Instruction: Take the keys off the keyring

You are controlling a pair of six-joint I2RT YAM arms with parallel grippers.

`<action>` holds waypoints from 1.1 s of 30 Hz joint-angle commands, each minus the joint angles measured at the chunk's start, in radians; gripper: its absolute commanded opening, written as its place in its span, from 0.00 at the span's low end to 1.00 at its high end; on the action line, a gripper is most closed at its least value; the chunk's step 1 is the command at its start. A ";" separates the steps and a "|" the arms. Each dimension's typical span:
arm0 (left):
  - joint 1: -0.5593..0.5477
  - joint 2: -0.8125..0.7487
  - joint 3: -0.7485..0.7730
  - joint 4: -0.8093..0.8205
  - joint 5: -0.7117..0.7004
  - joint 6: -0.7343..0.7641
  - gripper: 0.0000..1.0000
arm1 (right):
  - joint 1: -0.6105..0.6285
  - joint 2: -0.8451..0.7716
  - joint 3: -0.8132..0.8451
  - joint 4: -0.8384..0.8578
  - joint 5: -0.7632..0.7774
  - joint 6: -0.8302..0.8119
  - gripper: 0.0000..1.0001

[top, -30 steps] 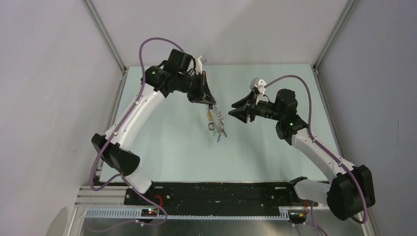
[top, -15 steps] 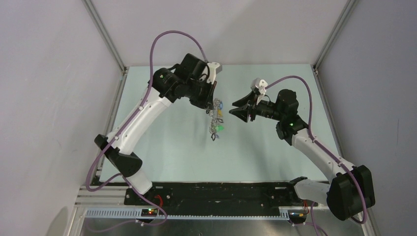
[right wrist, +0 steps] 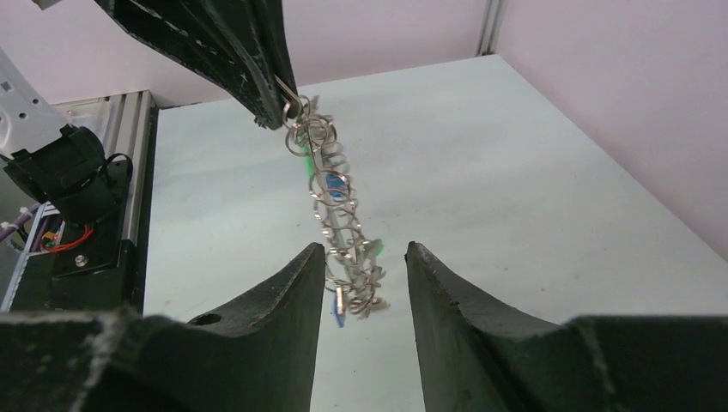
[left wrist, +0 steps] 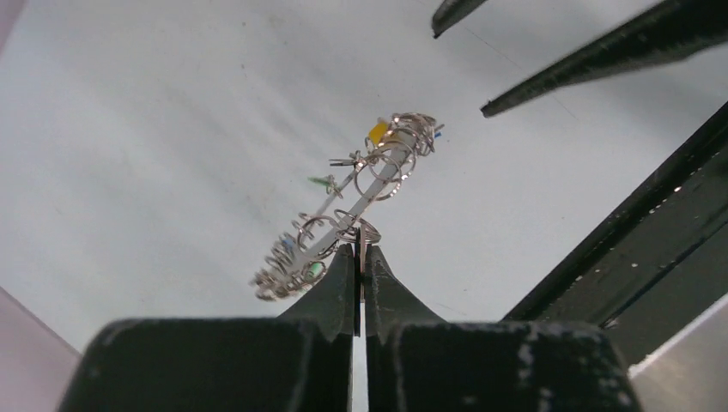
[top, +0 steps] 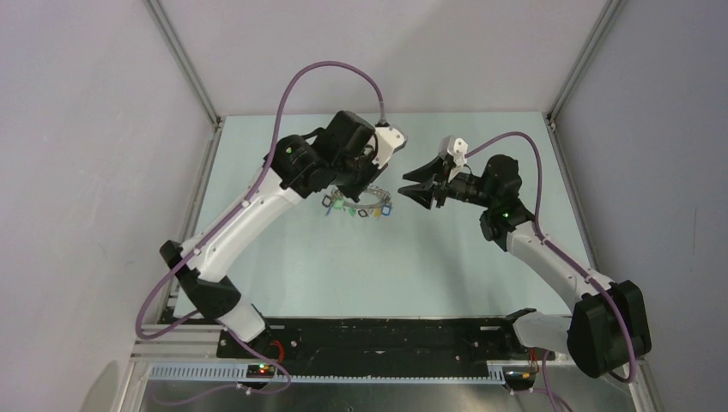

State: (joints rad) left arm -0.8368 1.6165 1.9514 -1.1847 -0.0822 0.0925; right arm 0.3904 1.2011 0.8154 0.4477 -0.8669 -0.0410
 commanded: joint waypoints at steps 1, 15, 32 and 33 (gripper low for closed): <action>-0.019 -0.130 -0.060 0.150 -0.048 0.159 0.00 | -0.013 0.033 -0.001 0.130 -0.093 0.006 0.44; -0.020 -0.271 -0.331 0.362 0.125 0.387 0.00 | -0.019 0.161 0.002 0.533 -0.289 0.199 0.40; -0.020 -0.336 -0.409 0.456 0.151 0.420 0.00 | 0.066 0.300 0.065 0.688 -0.282 0.284 0.40; -0.019 -0.337 -0.409 0.459 0.156 0.420 0.00 | 0.070 0.307 0.069 0.684 -0.280 0.282 0.40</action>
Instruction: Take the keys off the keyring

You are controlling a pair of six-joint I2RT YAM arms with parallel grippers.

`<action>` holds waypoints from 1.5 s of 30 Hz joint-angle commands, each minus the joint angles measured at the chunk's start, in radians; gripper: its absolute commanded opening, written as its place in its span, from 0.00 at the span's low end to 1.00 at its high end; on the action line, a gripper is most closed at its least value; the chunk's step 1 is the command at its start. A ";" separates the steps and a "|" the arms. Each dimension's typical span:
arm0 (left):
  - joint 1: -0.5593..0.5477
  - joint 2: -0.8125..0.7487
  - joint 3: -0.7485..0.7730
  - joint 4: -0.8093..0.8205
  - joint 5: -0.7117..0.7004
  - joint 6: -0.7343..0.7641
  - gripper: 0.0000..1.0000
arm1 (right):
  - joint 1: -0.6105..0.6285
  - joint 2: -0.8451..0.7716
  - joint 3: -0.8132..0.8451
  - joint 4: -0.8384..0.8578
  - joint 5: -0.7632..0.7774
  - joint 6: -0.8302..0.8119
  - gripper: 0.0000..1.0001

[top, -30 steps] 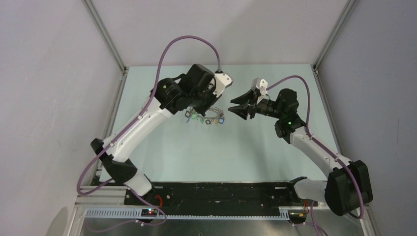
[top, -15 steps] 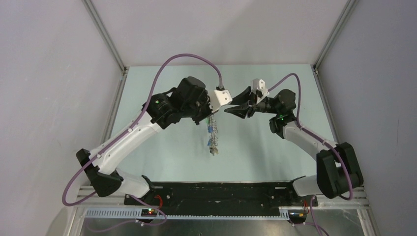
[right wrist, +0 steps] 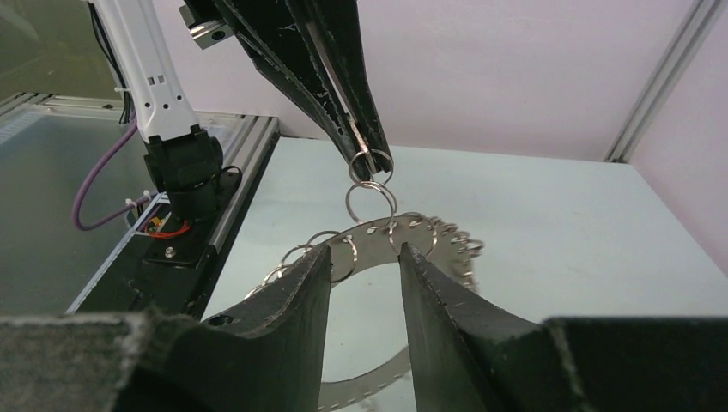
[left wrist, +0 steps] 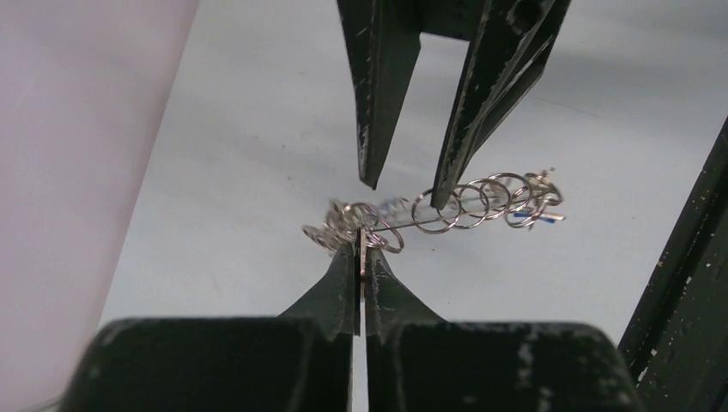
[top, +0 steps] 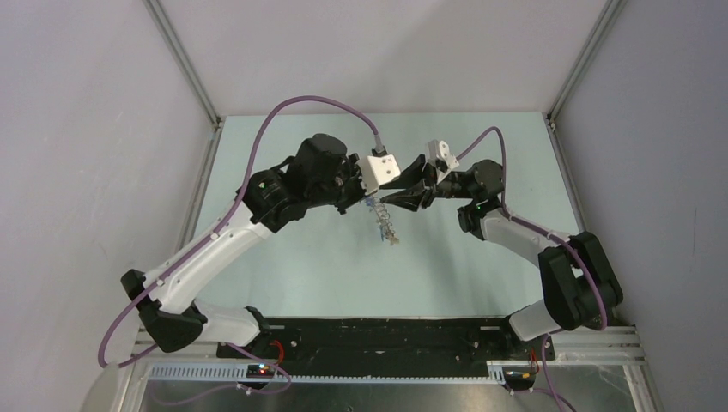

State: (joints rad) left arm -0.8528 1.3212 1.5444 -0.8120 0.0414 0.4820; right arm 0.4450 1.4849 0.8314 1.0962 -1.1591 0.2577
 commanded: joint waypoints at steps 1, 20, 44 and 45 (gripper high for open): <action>-0.003 -0.043 -0.002 0.089 0.035 0.031 0.00 | 0.018 0.027 0.060 0.034 0.013 -0.018 0.40; -0.003 -0.080 -0.028 0.095 0.059 0.056 0.00 | 0.075 0.064 0.111 0.000 0.025 -0.041 0.40; -0.004 -0.115 -0.055 0.096 0.021 0.062 0.00 | 0.077 -0.002 0.119 -0.161 0.007 -0.105 0.24; -0.004 -0.115 -0.056 0.095 0.021 0.061 0.00 | 0.076 -0.009 0.119 -0.176 0.006 -0.110 0.24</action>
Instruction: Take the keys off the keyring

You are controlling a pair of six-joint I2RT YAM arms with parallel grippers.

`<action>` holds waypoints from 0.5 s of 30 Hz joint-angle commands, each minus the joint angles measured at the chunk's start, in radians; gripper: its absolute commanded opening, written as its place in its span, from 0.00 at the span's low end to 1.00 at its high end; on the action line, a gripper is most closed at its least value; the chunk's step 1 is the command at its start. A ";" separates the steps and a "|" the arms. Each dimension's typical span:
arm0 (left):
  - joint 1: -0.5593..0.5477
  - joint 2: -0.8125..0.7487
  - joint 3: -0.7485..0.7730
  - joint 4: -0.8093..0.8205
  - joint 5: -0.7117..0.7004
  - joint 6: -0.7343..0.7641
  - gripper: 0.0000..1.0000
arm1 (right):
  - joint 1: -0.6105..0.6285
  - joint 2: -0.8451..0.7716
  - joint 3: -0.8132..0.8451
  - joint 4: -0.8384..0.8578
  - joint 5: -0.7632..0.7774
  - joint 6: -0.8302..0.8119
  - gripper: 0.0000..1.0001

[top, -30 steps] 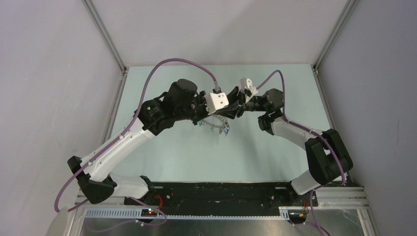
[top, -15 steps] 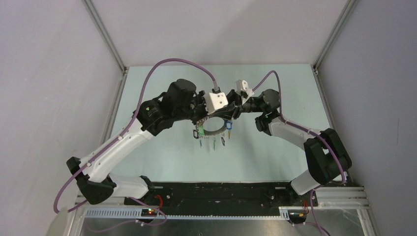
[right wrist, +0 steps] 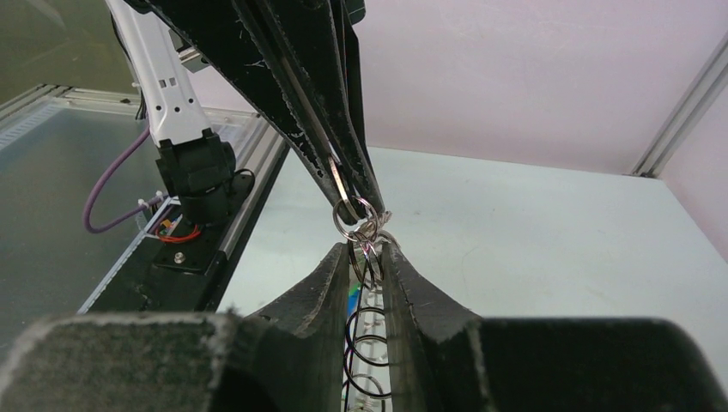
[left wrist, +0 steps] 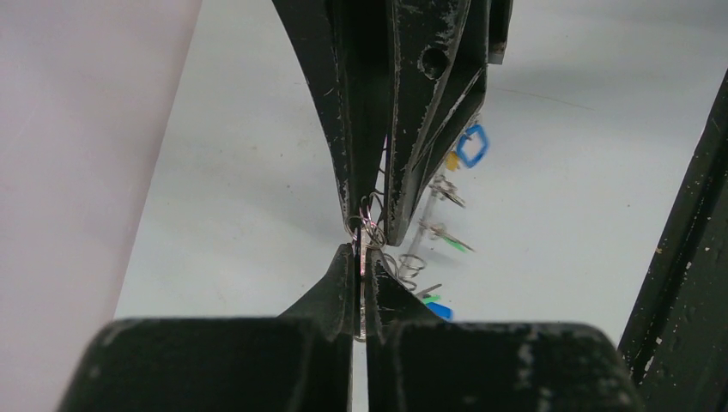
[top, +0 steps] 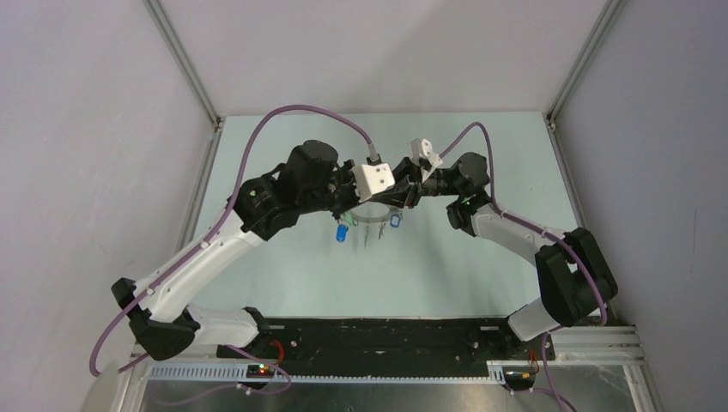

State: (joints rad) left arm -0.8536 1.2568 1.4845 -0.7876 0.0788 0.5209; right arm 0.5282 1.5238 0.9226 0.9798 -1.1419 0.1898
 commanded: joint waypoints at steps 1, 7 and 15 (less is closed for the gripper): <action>-0.003 -0.049 0.004 0.071 -0.016 0.023 0.00 | -0.007 -0.051 0.027 -0.066 -0.010 -0.052 0.24; -0.003 -0.042 -0.006 0.071 -0.023 0.023 0.00 | -0.013 -0.072 0.028 -0.090 -0.010 -0.057 0.13; -0.003 -0.034 -0.025 0.071 -0.060 0.026 0.00 | -0.036 -0.089 0.020 -0.080 -0.017 -0.012 0.05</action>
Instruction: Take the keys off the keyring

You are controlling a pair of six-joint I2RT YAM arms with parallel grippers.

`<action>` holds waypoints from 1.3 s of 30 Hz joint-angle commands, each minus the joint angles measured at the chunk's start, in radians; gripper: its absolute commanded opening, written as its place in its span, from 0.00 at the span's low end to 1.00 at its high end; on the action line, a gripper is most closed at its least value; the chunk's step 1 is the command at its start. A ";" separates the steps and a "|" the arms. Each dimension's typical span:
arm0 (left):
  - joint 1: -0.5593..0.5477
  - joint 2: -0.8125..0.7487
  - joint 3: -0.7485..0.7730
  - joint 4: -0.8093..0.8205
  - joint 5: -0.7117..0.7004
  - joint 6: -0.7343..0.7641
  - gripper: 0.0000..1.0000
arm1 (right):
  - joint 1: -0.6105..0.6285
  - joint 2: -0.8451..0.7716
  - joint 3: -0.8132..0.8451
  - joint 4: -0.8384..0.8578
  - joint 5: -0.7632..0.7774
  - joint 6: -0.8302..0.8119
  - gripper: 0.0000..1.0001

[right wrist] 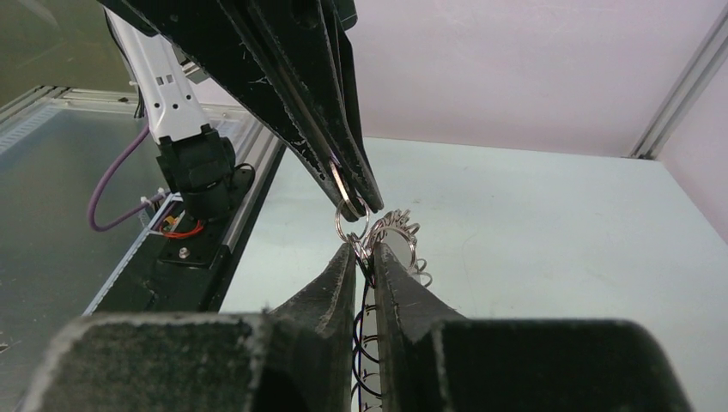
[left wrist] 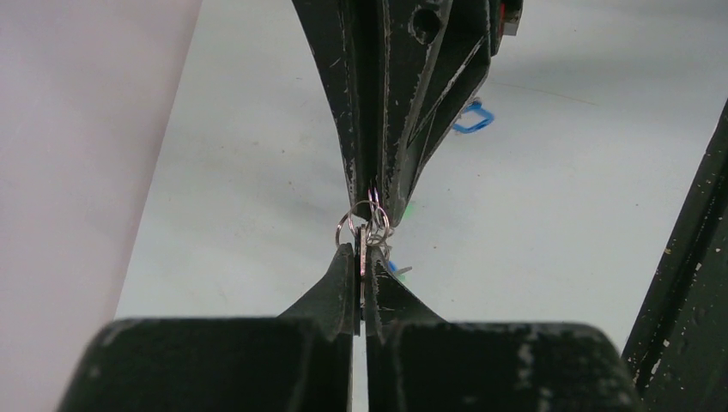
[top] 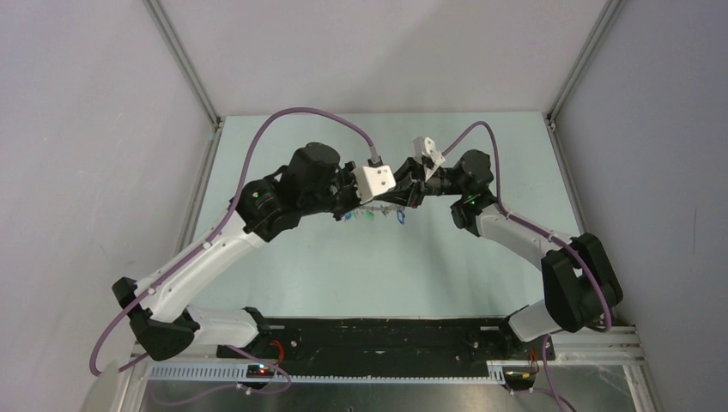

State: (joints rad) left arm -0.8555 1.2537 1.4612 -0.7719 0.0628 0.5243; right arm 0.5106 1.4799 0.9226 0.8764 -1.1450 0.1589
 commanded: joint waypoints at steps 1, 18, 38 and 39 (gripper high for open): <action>-0.001 -0.030 -0.009 0.056 -0.046 0.023 0.00 | -0.026 -0.048 0.017 0.042 -0.009 0.038 0.05; -0.001 -0.019 -0.110 0.097 -0.044 0.001 0.00 | -0.108 -0.002 -0.105 0.615 0.160 0.513 0.00; -0.003 -0.070 -0.033 0.103 0.013 0.033 0.00 | -0.122 -0.075 -0.160 0.485 0.038 0.330 0.33; -0.003 -0.073 -0.035 0.104 0.012 0.035 0.00 | -0.118 -0.079 -0.156 0.443 0.029 0.291 0.34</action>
State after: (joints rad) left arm -0.8577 1.2362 1.3899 -0.7181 0.0563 0.5259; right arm 0.3878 1.4513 0.7498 1.3624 -1.0782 0.5655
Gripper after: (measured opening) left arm 0.017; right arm 0.330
